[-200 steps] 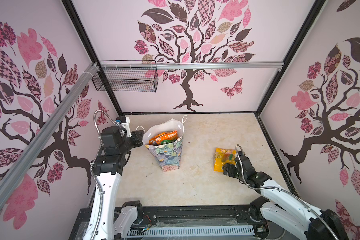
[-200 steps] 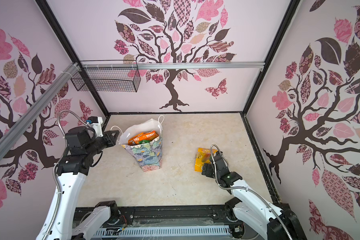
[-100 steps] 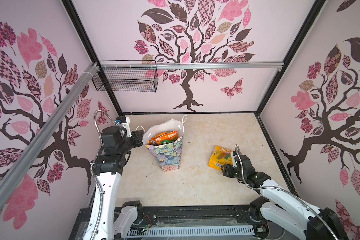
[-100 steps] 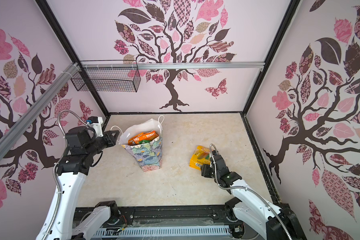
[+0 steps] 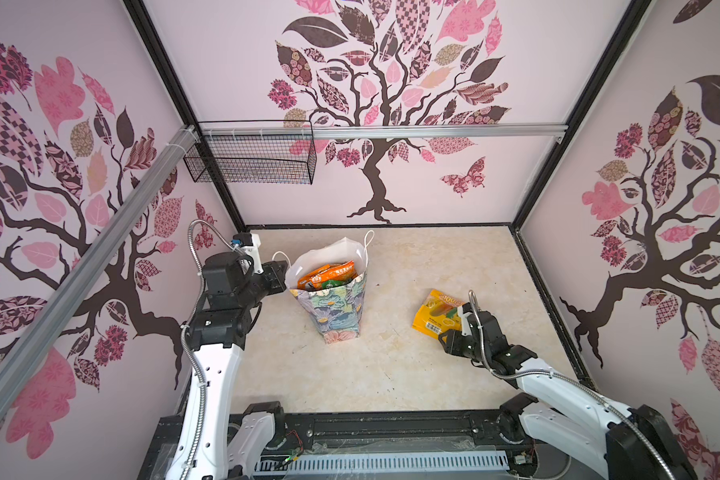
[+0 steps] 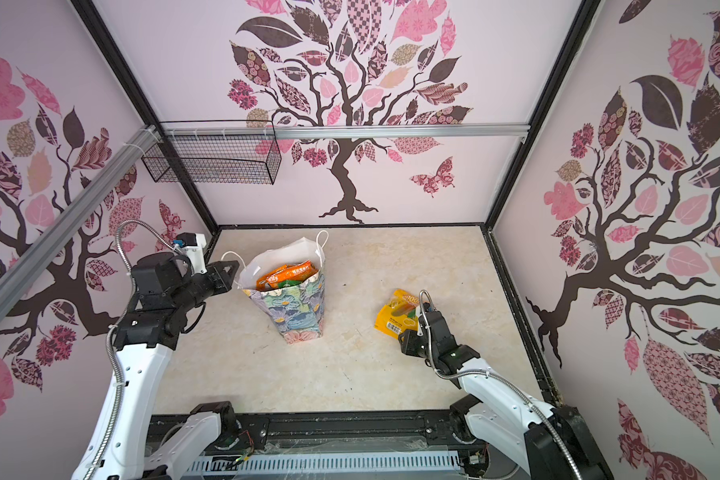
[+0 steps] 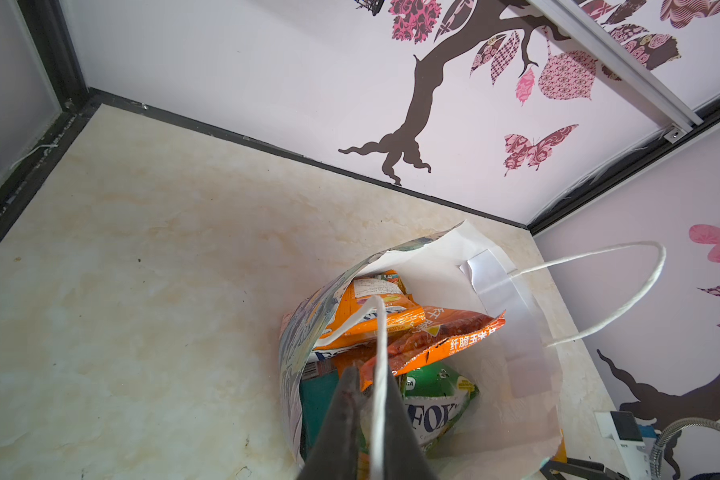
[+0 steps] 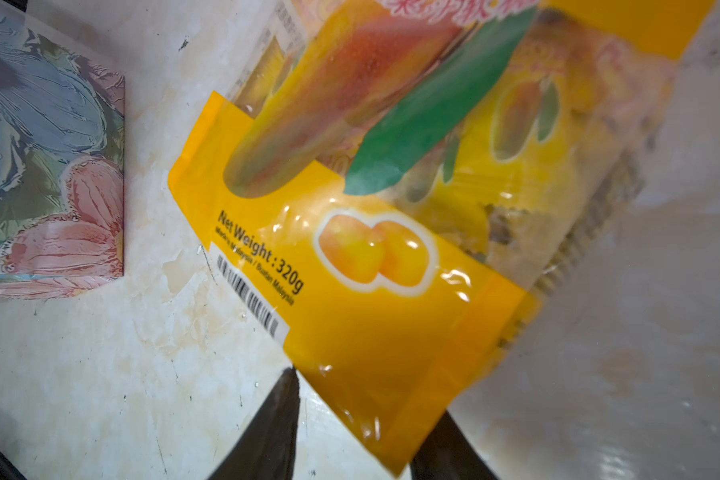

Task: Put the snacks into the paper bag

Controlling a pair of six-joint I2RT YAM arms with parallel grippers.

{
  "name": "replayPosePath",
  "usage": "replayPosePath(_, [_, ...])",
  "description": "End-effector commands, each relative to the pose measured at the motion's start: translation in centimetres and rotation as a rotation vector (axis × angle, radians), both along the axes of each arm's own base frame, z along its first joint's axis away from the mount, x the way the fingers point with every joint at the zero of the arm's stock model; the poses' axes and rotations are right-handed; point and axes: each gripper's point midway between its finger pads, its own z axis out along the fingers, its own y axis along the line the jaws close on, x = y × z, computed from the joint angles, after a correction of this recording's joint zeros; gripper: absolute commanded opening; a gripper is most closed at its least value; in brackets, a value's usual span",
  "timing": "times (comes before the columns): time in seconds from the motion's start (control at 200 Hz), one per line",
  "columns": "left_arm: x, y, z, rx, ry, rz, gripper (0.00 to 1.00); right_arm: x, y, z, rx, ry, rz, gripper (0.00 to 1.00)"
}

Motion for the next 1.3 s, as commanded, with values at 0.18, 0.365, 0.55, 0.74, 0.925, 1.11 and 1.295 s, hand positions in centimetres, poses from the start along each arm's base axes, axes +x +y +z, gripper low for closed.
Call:
replayPosePath(0.18, [0.1,0.1,-0.3,-0.001,-0.002,0.001,0.12,1.6,0.9,0.6,0.026,-0.052,0.013,0.24])
replayPosePath(0.365, [0.0,0.1,-0.1,0.001,-0.008,0.002,0.12,1.8,0.9,1.5,0.027,-0.076,0.011,0.01])
replayPosePath(0.55, [-0.1,-0.1,0.1,-0.006,-0.022,-0.013,0.13,2.3,1.1,3.3,0.021,-0.098,0.023,0.0])
replayPosePath(0.74, [-0.1,-0.2,0.2,-0.006,-0.025,-0.013,0.13,2.7,2.0,6.6,0.059,-0.147,0.062,0.0])
replayPosePath(0.925, [-0.1,-0.2,0.2,-0.007,-0.026,-0.013,0.13,2.8,2.5,10.6,0.065,-0.211,0.087,0.0])
replayPosePath(1.11, [-0.1,-0.1,0.2,-0.007,-0.026,-0.012,0.13,2.6,3.4,14.8,0.098,-0.279,0.115,0.0])
replayPosePath(1.295, [-0.1,-0.1,0.2,-0.005,-0.023,-0.008,0.13,2.1,3.9,16.8,0.125,-0.3,0.132,0.0])
